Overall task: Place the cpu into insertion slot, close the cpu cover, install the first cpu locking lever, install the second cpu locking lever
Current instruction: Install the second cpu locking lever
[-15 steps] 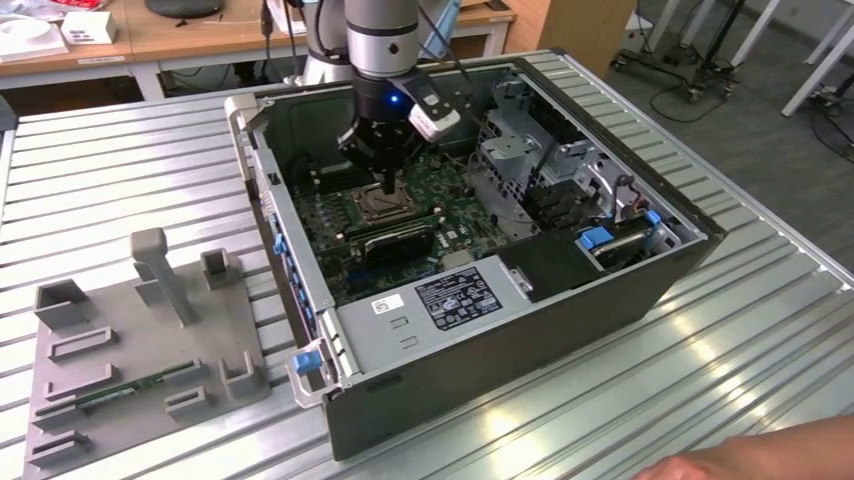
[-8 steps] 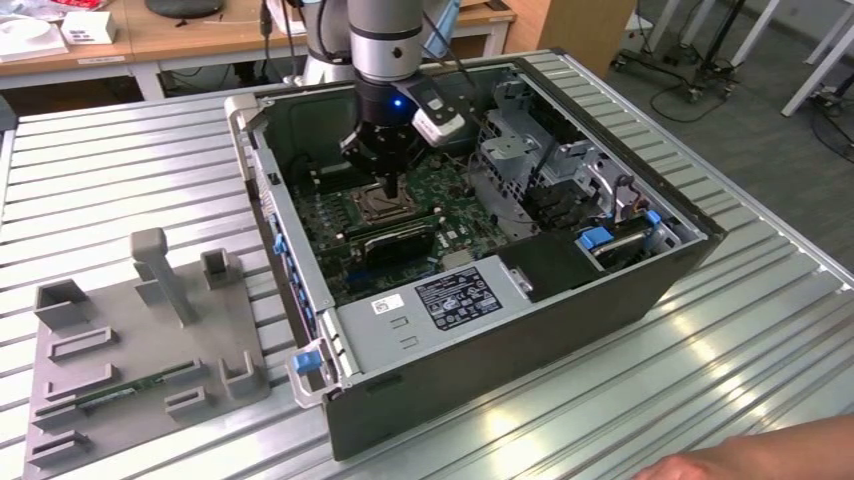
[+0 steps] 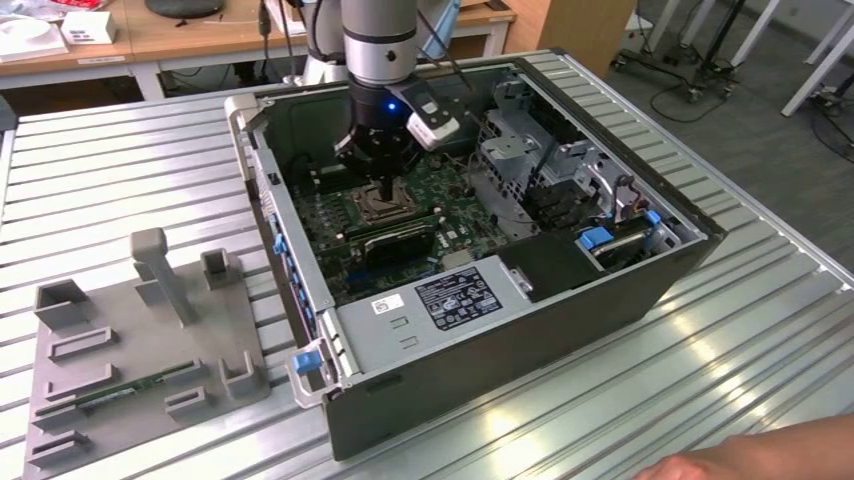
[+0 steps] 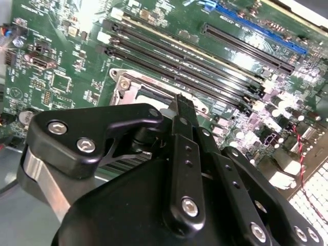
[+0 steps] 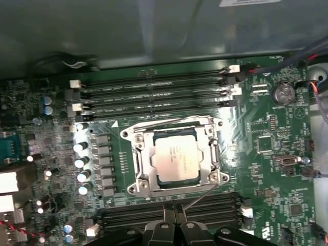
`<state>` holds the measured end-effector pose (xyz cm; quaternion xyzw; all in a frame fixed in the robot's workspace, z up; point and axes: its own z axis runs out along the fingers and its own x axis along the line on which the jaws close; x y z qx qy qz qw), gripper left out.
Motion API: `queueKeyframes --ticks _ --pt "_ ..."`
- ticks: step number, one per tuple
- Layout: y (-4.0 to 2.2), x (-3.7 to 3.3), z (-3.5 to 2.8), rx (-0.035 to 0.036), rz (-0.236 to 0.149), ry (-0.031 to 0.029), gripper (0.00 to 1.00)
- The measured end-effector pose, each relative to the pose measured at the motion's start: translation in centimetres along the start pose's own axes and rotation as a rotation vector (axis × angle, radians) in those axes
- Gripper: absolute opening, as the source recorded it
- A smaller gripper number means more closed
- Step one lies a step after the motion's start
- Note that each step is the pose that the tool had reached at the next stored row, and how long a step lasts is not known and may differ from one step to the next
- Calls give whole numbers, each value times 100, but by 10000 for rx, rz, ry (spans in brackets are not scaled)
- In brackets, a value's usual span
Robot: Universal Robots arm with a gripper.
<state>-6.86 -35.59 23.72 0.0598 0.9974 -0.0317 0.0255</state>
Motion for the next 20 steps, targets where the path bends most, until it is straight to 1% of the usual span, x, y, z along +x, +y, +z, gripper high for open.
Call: queueKeyframes --ticks 3,8,16,20 --pt "-3 28 7 -32 2 2 10" --pt "-18 48 35 -31 1 5 10" --pt "-64 60 174 -52 2 7 10" --pt "-82 65 216 -65 4 9 10"
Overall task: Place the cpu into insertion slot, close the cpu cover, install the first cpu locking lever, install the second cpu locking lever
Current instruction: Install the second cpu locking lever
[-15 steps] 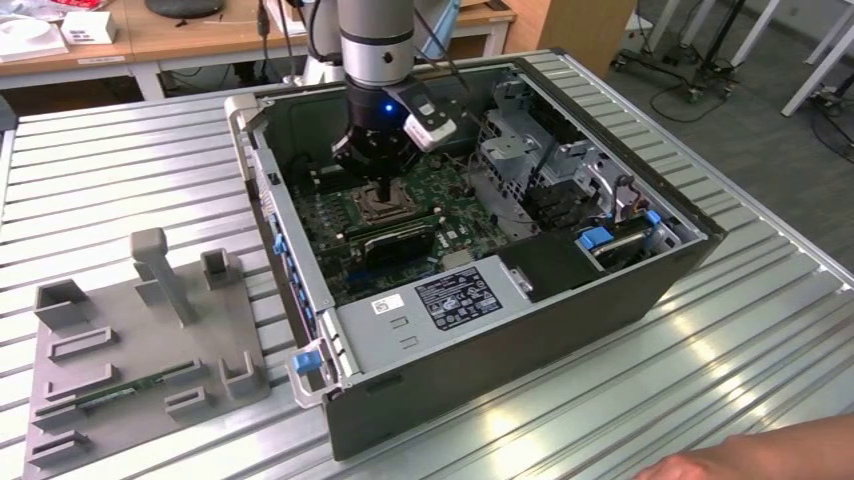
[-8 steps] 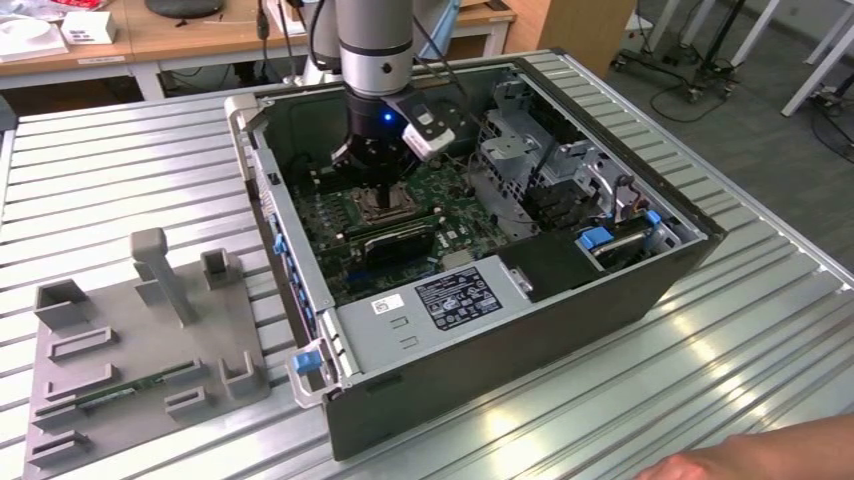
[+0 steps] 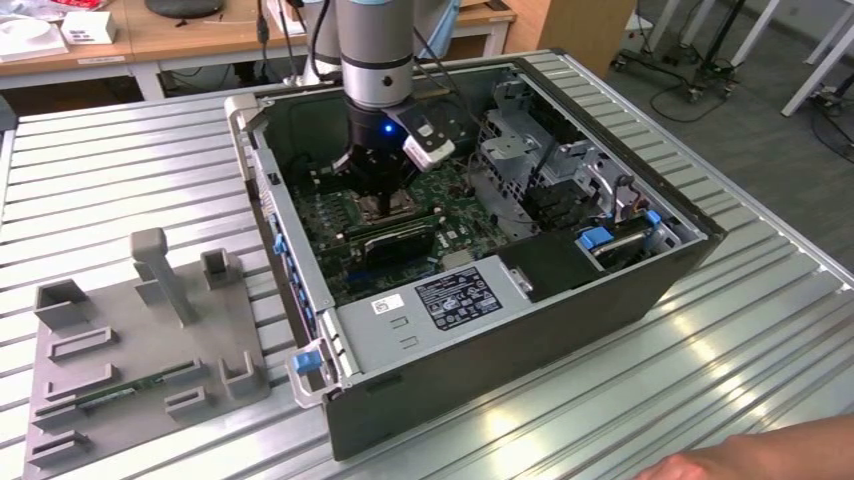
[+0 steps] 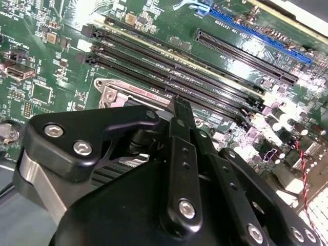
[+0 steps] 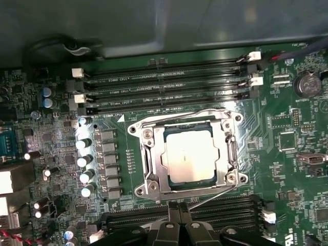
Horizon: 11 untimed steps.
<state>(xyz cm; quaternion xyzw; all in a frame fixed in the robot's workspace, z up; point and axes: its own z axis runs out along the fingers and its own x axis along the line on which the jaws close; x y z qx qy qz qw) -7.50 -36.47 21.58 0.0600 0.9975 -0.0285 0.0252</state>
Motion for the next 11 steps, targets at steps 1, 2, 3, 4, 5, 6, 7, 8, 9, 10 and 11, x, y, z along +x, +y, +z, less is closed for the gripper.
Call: queueKeyframes --ticks 1,2,3,4,5,6,7,8,9,10,11 --pt "-2 5 8 -8 0 0 10" --pt "-4 12 16 -17 0 1 10" --pt "-6 22 23 -27 0 3 10" --pt "-7 35 30 -40 0 4 10" --pt "-9 49 37 -54 1 6 10" --pt "-10 62 44 -66 2 7 10" --pt "-11 72 51 -76 3 9 10" --pt "-12 78 57 -81 3 10 10" --pt "-12 84 63 -86 3 11 10" --pt "-13 92 69 -91 3 12 10" --pt "-14 104 76 -99 3 13 10"
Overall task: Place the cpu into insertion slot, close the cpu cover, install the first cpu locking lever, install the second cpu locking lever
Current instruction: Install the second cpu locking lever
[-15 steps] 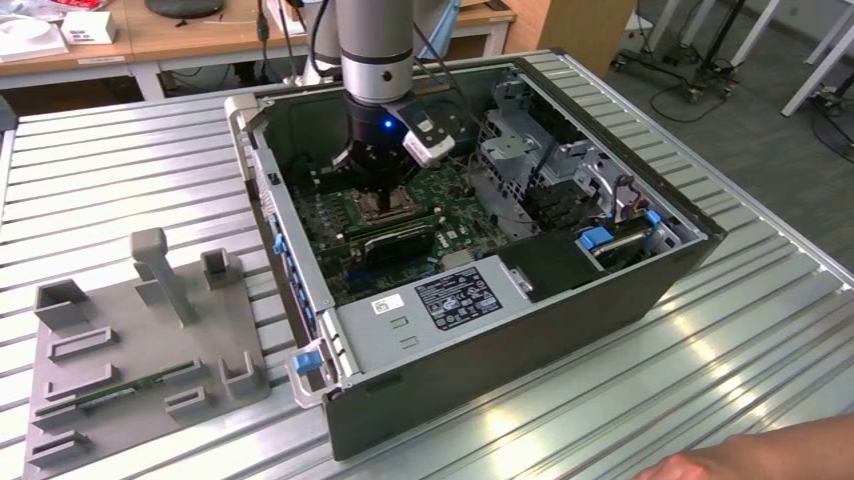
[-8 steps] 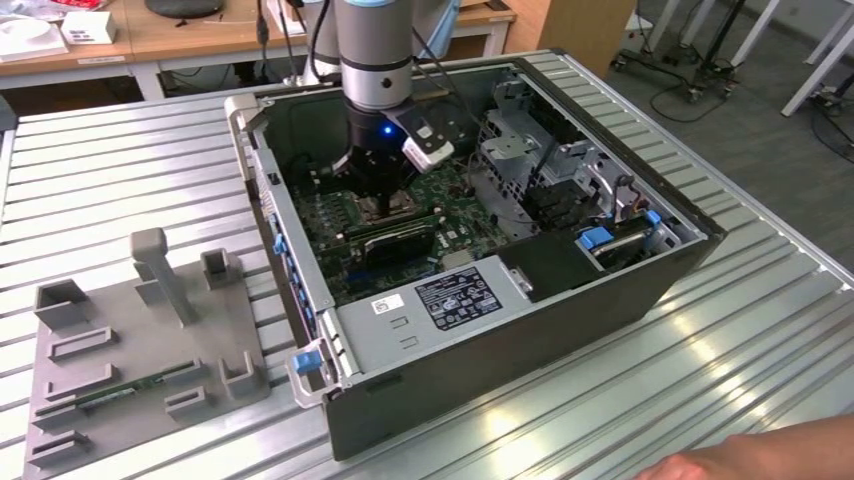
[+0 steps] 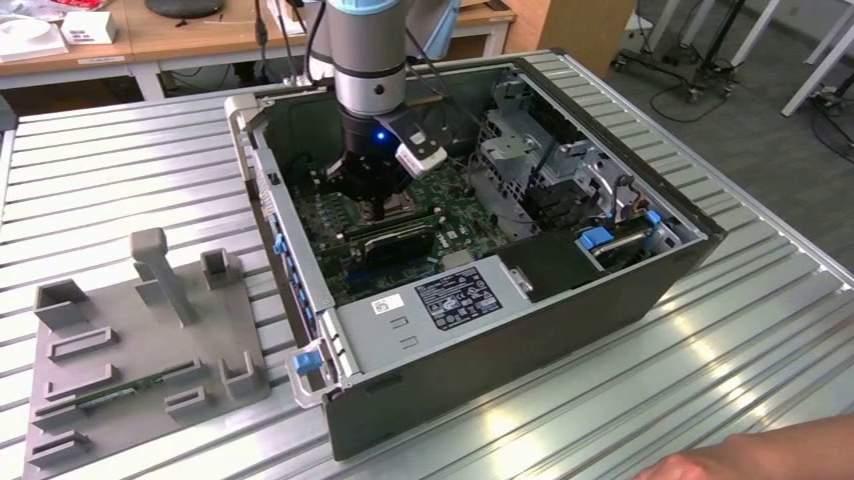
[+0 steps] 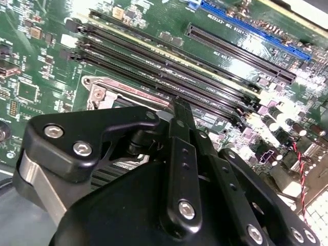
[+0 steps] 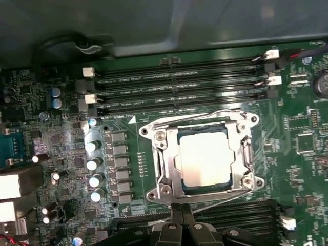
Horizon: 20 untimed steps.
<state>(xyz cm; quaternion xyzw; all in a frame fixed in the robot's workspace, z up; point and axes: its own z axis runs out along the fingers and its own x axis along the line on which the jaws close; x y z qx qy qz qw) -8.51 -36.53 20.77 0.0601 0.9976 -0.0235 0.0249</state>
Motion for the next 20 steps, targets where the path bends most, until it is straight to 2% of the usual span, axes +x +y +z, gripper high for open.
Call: queueKeyframes --ticks 6,10,14,20 --pt "-9 94 29 -64 4 7 10" --pt "-10 100 37 -64 2 7 10" --pt "-12 120 47 -128 7 16 10" --pt "-13 137 56 -149 6 18 10"
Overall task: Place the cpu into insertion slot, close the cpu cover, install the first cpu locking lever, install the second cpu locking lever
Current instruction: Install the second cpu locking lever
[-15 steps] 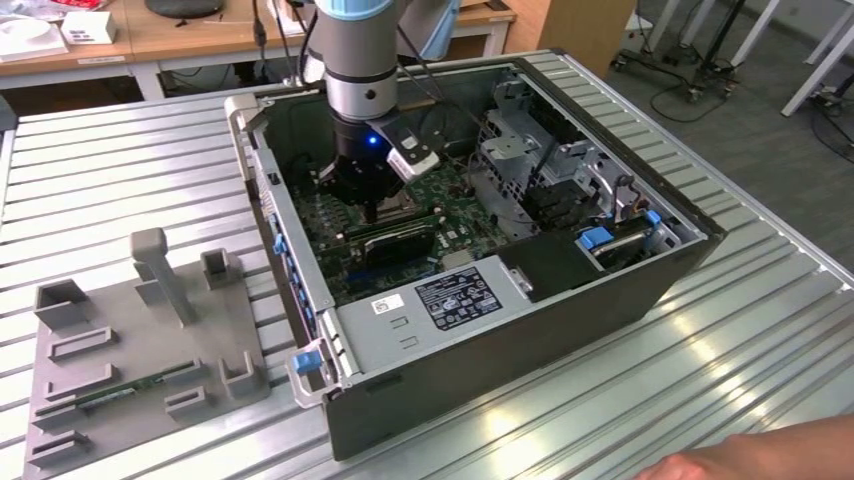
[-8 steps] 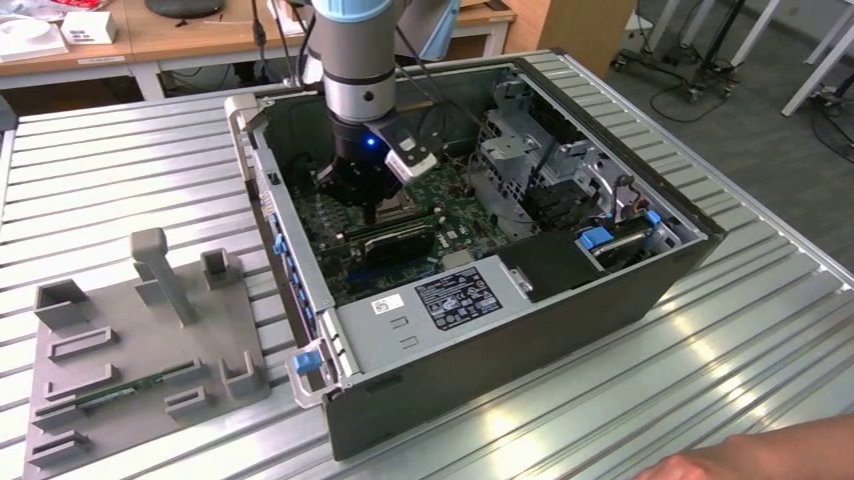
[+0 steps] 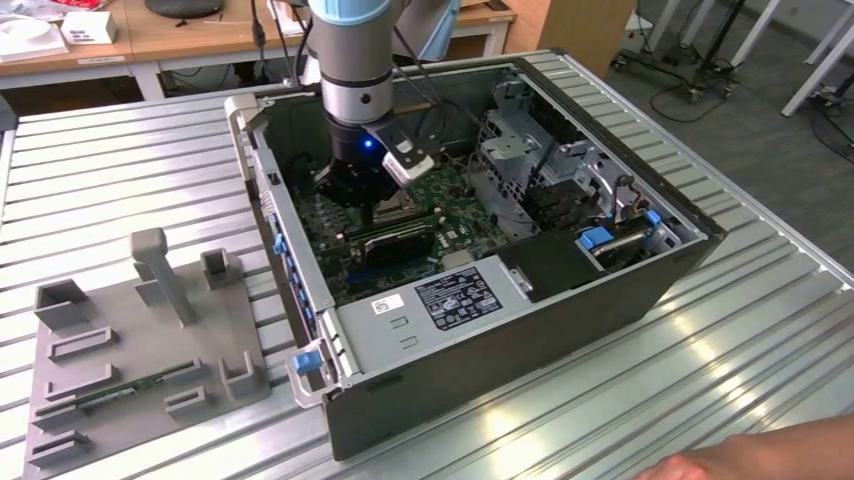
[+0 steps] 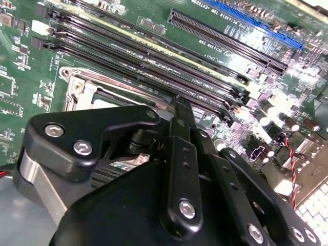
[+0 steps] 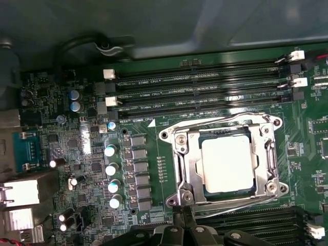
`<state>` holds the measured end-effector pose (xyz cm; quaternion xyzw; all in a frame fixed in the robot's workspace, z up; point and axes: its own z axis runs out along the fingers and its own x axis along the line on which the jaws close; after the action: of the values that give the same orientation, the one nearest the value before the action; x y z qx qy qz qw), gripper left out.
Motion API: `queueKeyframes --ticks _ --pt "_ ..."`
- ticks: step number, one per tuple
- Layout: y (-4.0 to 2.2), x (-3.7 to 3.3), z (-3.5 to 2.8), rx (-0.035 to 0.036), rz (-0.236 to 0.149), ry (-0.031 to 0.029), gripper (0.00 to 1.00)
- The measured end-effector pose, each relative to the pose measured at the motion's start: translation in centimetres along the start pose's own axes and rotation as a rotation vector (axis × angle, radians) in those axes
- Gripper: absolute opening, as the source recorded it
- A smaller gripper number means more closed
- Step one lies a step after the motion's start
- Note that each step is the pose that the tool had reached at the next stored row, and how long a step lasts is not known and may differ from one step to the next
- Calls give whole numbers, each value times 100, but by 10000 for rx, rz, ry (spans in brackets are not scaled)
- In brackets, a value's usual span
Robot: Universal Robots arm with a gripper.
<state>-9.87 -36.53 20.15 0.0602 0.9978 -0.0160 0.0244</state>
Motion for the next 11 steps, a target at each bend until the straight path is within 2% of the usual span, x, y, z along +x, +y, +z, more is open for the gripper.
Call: queueKeyframes --ticks 8,11 --pt "0 4 20 -10 1 3 10" --pt "0 5 22 -131 7 19 10"
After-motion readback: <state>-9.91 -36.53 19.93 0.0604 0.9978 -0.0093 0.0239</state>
